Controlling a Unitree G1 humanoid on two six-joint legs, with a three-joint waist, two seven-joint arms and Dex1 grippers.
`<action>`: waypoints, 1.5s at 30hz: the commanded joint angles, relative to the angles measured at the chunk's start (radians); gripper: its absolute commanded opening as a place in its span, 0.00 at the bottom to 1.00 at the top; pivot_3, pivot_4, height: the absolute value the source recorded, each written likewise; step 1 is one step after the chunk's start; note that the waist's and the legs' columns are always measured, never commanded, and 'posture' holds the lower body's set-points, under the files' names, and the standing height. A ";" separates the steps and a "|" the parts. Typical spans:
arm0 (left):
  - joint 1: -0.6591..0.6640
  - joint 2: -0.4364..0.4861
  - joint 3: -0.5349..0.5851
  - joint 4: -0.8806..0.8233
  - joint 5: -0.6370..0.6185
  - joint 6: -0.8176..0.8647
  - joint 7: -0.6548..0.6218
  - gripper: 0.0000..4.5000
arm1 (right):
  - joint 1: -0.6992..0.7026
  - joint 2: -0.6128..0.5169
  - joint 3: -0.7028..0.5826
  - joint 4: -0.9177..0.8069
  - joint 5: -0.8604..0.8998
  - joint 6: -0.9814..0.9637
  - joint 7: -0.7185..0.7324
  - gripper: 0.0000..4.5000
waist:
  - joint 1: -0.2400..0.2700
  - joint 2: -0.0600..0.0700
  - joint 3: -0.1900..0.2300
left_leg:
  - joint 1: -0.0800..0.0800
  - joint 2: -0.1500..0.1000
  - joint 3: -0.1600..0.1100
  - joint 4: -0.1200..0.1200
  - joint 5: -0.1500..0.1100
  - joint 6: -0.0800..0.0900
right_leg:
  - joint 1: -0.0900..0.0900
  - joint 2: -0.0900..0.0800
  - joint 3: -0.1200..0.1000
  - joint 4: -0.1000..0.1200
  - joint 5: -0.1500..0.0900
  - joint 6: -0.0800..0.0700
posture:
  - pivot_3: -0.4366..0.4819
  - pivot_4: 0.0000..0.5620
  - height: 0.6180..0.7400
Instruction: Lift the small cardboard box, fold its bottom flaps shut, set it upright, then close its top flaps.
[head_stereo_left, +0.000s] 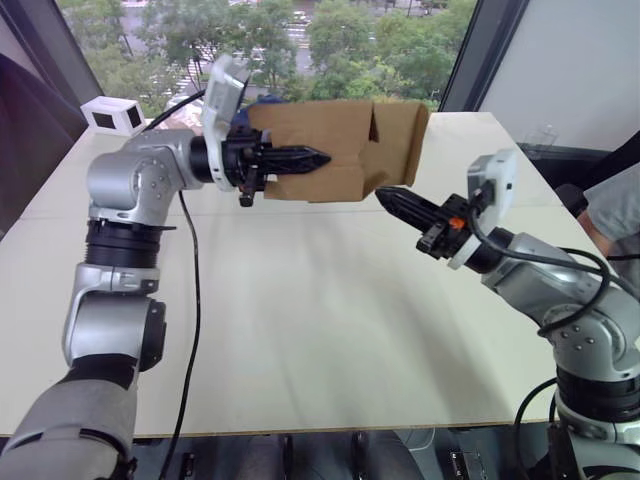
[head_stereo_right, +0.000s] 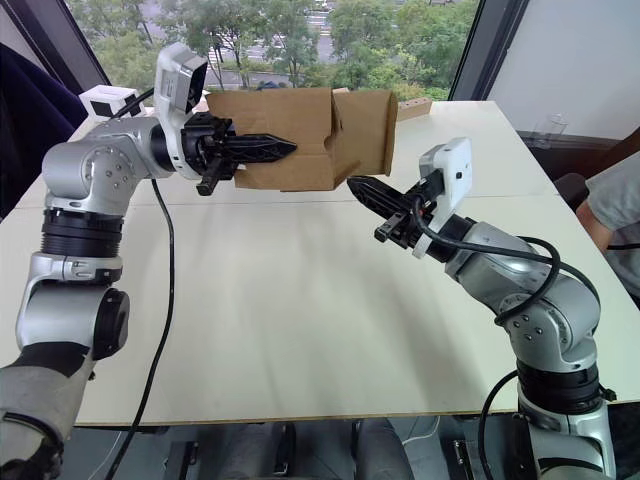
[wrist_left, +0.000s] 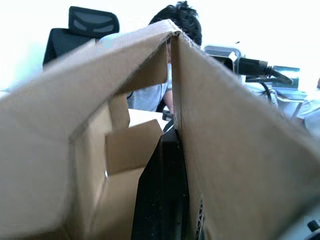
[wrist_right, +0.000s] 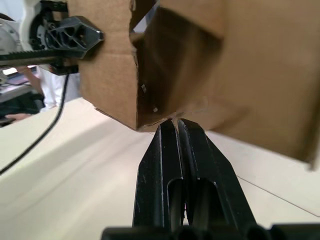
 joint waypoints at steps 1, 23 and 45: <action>-0.002 0.019 -0.006 -0.052 -0.009 0.000 -0.019 0.00 | -0.039 0.039 -0.015 -0.016 0.045 -0.013 -0.001 0.01 | 0.000 0.000 0.000 | 0.000 0.000 0.000 0.000 0.000 0.000 | 0.000 0.000 0.000 0.000 0.000 0.000 | 0.48 0.27 1.00; -0.004 0.053 0.008 -0.061 -0.010 0.003 -0.026 0.00 | -0.052 0.002 0.004 -0.027 -0.007 -0.002 0.136 0.01 | 0.002 0.000 0.000 | 0.000 0.000 0.000 0.000 0.000 0.000 | 0.000 0.000 0.000 0.000 0.000 0.000 | 0.48 0.27 1.00; -0.006 0.029 0.032 -0.095 -0.053 0.017 -0.008 0.00 | -0.162 -0.108 -0.092 0.426 -0.204 -0.205 0.143 0.01 | -0.004 0.001 0.001 | 0.000 0.000 0.002 0.000 0.000 0.000 | -0.001 0.000 0.001 0.001 0.000 0.000 | 0.48 0.27 1.00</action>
